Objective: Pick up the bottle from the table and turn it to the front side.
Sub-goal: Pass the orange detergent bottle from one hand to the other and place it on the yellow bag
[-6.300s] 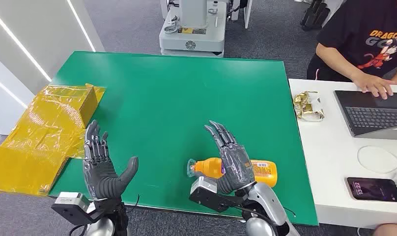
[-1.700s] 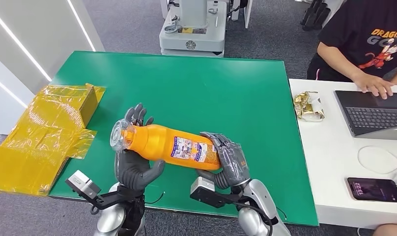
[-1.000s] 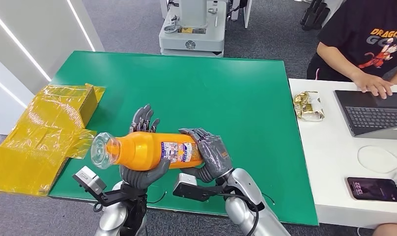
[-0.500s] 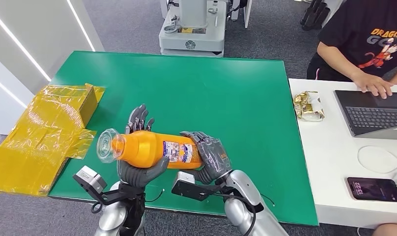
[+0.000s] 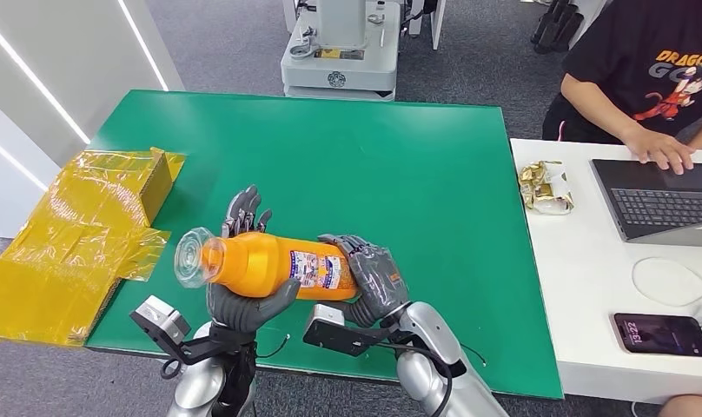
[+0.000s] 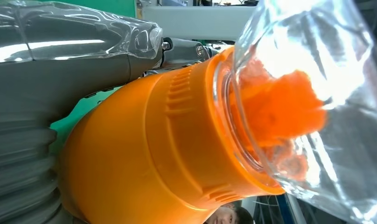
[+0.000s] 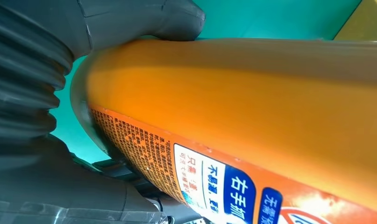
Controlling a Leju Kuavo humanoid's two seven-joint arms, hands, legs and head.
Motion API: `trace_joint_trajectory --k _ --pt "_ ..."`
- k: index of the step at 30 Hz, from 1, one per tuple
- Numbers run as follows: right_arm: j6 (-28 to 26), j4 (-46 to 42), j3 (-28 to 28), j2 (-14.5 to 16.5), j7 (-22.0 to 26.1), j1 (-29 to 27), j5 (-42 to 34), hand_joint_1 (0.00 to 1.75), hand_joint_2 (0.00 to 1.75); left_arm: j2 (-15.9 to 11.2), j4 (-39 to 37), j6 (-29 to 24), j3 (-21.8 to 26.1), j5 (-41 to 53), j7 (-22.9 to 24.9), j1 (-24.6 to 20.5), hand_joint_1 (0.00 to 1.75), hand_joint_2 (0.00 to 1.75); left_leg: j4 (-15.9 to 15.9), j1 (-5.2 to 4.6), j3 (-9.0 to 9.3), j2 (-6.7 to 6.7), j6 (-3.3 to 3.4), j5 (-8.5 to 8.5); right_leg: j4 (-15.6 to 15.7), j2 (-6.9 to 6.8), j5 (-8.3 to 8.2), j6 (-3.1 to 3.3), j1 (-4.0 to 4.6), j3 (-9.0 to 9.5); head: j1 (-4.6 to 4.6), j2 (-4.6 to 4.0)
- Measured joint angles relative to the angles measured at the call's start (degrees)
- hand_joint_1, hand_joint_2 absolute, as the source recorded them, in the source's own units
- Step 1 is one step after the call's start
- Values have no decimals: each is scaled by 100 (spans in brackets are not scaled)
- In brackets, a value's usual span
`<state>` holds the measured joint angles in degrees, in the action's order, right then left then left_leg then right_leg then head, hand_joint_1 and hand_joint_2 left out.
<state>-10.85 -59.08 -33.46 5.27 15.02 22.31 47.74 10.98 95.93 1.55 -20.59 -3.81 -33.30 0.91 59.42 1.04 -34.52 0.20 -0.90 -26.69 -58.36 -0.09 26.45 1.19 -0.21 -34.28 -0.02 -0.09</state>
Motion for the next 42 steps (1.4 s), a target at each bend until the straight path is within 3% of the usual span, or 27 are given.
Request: trace_joint_trajectory --k 8,9,13,14,33,34,37,38,42 --pt "-5 -23 22 -2 -99 -37 91 175 175 -21 0 37 0 18 2 -6 0 175 0 0 0 0 0 0 0 0 0 0 0 0 1 0" --pt "-6 -25 33 -2 -118 -49 107 175 175 -21 0 40 0 20 2 -10 10 175 0 0 0 0 0 0 0 0 0 0 0 0 1 0" --pt "-8 -23 70 -3 -182 -83 159 175 175 -20 0 51 0 24 4 -31 162 175 0 0 0 0 0 0 0 0 0 0 0 0 0 0" --pt "-7 -22 79 -3 -202 -88 168 175 175 -20 0 55 0 25 6 -35 171 175 0 0 0 0 0 0 0 0 0 0 0 0 0 0" --pt "5 -88 151 -2 -258 -232 265 175 175 -14 0 141 0 56 61 -43 175 175 0 0 0 0 0 0 0 0 0 0 0 0 1 0" --pt "7 -94 153 -2 -260 -240 266 143 175 -14 0 147 0 56 66 -43 175 175 0 0 0 0 0 0 0 0 0 0 0 0 1 0" --pt "8 -124 164 -2 -266 -265 289 12 175 -11 0 166 0 60 80 -43 175 175 0 0 0 0 0 0 0 0 0 0 0 0 1 0" --pt "4 -139 169 -2 -268 -277 307 0 175 -9 0 175 0 63 84 -45 175 175 0 0 0 0 0 0 0 0 0 0 0 0 0 0" --pt "-54 -240 179 -2 -243 -358 369 0 175 13 0 203 0 102 111 -63 175 175 0 0 0 0 0 0 0 0 0 0 0 0 0 0"
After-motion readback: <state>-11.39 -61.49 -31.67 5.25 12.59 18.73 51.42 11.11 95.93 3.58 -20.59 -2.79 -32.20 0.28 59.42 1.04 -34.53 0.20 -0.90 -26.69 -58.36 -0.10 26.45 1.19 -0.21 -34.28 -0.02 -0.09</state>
